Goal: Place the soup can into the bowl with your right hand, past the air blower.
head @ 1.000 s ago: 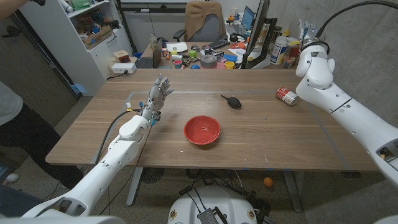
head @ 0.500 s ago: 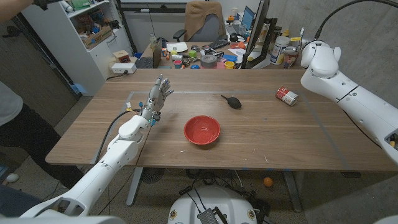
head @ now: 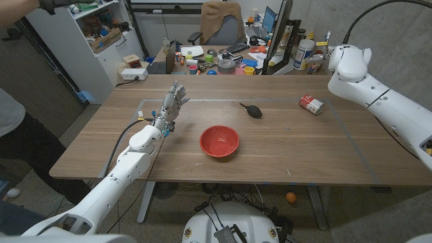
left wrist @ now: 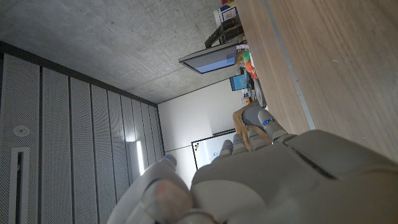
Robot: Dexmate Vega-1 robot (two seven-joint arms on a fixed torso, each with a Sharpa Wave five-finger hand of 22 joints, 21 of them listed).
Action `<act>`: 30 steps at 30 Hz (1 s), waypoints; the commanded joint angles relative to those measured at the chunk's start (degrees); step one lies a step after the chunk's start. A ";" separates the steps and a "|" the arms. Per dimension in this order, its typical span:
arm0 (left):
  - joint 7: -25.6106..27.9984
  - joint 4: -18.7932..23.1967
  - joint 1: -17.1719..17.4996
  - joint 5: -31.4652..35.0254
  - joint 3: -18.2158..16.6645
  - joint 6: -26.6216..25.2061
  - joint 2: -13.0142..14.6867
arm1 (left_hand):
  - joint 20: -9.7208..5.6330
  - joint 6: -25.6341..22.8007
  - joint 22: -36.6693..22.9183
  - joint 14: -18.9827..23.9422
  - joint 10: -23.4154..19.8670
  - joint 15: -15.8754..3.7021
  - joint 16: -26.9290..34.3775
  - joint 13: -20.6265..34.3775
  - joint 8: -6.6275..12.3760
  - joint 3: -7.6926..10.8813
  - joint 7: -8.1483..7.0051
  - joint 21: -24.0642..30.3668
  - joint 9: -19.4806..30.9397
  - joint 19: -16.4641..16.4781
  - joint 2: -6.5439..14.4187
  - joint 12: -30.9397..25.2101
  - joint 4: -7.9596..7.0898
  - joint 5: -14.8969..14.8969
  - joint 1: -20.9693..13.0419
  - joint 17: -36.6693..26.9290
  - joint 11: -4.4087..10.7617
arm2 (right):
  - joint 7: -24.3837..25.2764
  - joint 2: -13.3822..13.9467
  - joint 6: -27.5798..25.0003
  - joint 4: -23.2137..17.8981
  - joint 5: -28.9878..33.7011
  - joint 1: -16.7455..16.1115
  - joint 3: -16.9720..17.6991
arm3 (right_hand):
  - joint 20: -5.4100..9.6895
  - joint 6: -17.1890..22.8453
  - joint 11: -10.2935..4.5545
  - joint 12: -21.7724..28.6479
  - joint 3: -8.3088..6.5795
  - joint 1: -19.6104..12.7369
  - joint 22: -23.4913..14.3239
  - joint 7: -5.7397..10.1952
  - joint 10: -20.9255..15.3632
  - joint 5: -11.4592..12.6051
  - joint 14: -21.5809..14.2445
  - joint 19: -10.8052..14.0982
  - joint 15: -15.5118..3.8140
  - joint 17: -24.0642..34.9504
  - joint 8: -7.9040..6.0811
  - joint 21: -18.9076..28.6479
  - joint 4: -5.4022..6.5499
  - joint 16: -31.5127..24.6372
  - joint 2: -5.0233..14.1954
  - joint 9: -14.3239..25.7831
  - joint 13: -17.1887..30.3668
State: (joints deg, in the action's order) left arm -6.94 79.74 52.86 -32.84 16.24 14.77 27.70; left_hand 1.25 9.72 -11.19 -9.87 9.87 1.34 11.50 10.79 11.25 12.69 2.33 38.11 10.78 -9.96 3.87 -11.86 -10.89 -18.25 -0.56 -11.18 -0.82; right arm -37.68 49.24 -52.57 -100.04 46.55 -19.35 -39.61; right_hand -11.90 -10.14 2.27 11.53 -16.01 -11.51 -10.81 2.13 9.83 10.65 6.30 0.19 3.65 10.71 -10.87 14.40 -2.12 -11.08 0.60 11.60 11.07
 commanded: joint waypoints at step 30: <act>0.15 0.31 0.26 -0.03 0.19 -0.52 0.16 | 0.99 12.77 -0.17 -9.16 12.48 0.50 0.24 0.27 0.04 -0.07 -0.11 -0.22 0.20 -6.68 6.09 -0.24 -0.09 -0.26 0.37 -0.22 -0.46 | -3.12 -5.45 4.86 12.10 -0.55 1.17 -3.89 | 0.03 -5.93 -0.43 1.94 -0.36 -4.95 0.18 -0.90 0.66 1.52 -3.33 5.00 -1.85 -0.36 -1.61 0.35 -2.80 -0.56 -0.34 0.09 0.17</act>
State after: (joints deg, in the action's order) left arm -6.93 80.11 53.22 -32.88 16.36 14.54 27.84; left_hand 1.85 9.72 -11.20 -9.67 9.87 1.54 11.50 10.79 11.25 12.55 2.34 38.11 10.78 -9.96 3.87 -11.86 -10.74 -18.24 -0.56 -11.35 -0.82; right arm -39.92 45.01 -48.47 -90.86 47.83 -18.32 -43.12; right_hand -11.83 -9.83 2.26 13.24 -16.15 -15.87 -10.66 1.83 9.83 11.89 3.45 4.33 1.87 10.39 -12.08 14.40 -4.44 -11.08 0.17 11.59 11.06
